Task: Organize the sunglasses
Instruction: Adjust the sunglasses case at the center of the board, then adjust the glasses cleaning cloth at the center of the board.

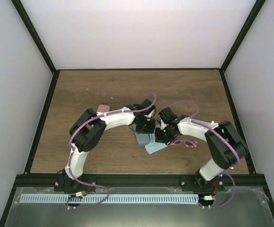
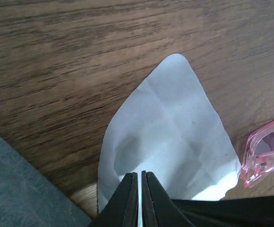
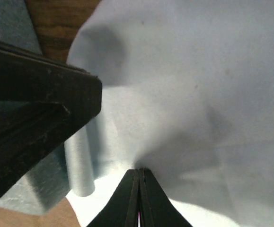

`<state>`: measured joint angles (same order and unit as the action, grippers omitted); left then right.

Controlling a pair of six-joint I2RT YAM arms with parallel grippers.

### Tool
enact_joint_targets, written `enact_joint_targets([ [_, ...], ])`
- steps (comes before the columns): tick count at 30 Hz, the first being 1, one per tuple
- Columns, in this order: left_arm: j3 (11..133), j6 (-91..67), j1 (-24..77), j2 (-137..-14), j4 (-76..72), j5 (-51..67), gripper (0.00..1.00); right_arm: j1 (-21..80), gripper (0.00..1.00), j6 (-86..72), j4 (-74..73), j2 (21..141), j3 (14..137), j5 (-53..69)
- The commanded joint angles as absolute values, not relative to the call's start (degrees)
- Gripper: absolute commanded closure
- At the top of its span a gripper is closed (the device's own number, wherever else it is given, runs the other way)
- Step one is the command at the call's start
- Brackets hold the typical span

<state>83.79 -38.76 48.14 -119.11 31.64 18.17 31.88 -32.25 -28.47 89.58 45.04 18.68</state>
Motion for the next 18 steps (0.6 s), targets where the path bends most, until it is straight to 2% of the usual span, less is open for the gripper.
enact_joint_targets([
  [1,78.56,-37.15,47.53,-116.45,33.95,16.15,0.94,31.78,0.99,-32.19,-28.16,92.04,46.22,16.97],
  [7,71.36,-35.51,46.42,-112.13,34.11,14.21,0.95,28.80,0.99,-32.28,-29.33,96.96,46.16,15.13],
  [18,67.74,-34.32,43.55,-108.63,35.22,10.48,0.95,25.33,0.99,-29.98,-31.68,102.16,48.59,11.11],
])
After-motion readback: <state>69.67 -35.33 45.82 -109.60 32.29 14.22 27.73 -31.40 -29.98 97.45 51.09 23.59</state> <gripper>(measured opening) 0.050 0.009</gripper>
